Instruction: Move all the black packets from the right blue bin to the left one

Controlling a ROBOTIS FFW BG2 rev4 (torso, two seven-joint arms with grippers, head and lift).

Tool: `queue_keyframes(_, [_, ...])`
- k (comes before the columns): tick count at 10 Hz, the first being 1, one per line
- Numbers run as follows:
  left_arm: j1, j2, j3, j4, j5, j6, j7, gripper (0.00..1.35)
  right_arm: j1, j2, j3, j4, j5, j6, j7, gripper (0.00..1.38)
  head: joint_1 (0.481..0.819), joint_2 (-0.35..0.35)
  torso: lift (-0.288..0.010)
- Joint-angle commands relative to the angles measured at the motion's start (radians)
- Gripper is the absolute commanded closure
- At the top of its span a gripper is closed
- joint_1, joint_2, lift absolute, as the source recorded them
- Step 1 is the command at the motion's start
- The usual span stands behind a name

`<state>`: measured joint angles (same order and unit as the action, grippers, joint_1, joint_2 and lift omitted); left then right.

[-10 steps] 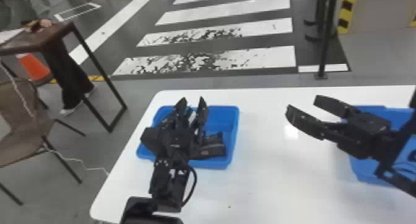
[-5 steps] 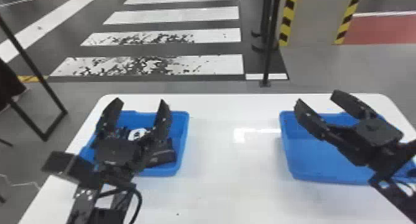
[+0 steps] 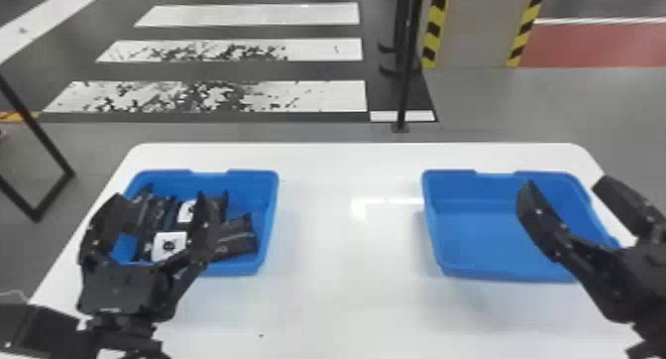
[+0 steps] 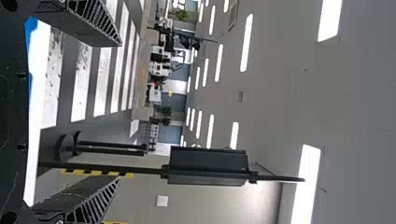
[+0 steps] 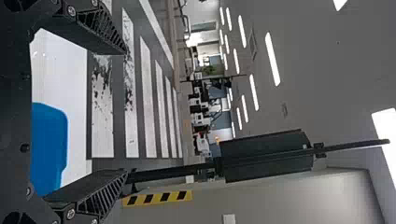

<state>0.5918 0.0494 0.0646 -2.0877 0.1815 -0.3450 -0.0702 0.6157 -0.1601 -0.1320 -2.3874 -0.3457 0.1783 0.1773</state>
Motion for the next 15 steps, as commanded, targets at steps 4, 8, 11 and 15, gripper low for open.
queue_keyframes(4, [0.137,-0.037,0.101,-0.159,-0.106,0.134,0.0,0.0,0.16,0.039,-0.049,-0.08,0.063,0.001,-0.015,0.12,0.695,0.051,-0.14])
queue_keyframes(8, [0.225,-0.045,0.099,-0.26,-0.06,0.173,-0.002,0.0,0.216,0.04,-0.057,-0.134,0.063,0.013,-0.009,0.12,0.695,0.064,-0.14])
queue_keyframes(11, [0.223,-0.036,0.093,-0.26,-0.05,0.168,-0.023,0.0,0.216,0.043,-0.057,-0.152,0.07,0.02,-0.009,0.12,0.695,0.062,-0.14])
queue_keyframes(15, [0.223,-0.037,0.093,-0.26,-0.05,0.163,-0.026,0.0,0.216,0.045,-0.059,-0.161,0.066,0.023,-0.009,0.12,0.695,0.055,-0.14])
